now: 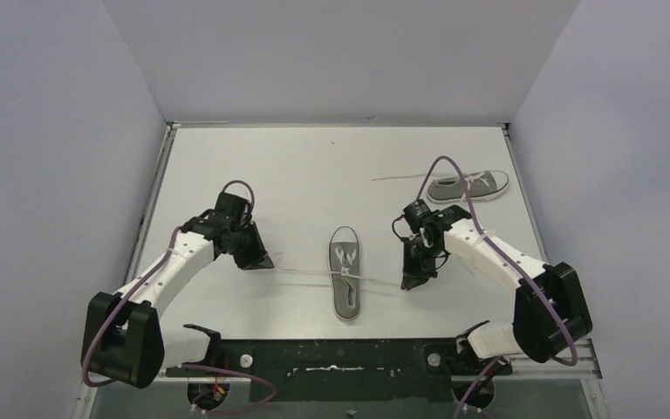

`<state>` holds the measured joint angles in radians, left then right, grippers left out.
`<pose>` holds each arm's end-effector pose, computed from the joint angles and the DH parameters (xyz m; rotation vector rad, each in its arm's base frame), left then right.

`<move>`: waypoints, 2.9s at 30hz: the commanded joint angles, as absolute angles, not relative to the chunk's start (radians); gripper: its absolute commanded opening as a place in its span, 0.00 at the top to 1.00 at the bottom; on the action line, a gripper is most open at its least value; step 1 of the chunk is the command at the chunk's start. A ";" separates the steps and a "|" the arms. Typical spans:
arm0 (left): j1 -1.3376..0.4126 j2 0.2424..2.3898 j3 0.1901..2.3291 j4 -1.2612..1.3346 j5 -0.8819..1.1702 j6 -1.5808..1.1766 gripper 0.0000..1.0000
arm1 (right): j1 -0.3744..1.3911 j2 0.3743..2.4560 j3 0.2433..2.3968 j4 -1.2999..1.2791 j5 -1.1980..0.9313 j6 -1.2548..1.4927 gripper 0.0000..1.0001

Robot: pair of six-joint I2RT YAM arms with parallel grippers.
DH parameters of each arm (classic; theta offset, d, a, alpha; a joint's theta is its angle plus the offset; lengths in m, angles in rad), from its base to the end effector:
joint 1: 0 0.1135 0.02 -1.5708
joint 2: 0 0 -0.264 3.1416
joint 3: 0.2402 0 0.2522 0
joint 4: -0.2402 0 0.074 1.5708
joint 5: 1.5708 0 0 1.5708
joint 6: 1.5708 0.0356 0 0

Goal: Tie the shoes
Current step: Tie the shoelace on the shoe.

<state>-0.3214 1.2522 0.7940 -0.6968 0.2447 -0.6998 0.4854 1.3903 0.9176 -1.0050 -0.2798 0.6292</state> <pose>0.2130 -0.0800 0.2104 -0.4613 2.8004 -0.5969 0.1971 0.1151 0.2074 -0.1986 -3.0345 -0.4383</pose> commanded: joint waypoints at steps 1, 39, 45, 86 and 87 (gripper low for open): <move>-0.261 1.244 0.783 -0.775 0.203 -0.580 1.00 | 0.473 1.337 0.876 -1.037 -0.114 0.697 1.00; -0.804 1.511 0.867 -0.130 0.377 -0.360 0.35 | 0.471 1.325 0.770 -0.779 -0.473 0.543 1.00; -0.805 1.527 0.856 -0.113 0.378 -0.327 0.56 | 0.474 1.306 0.764 -0.783 -0.470 0.572 1.00; -0.778 1.355 0.699 -0.220 0.143 -0.375 1.00 | 0.449 1.347 0.895 -0.985 -0.114 0.685 1.00; -0.777 1.355 0.692 -0.219 0.138 -0.382 1.00 | 0.444 1.350 0.911 -0.998 -0.095 0.678 1.00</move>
<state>-0.7921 1.3823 0.7124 -0.2127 0.2104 -0.3809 0.4644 1.3926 0.8360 -0.9356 -0.2771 0.6724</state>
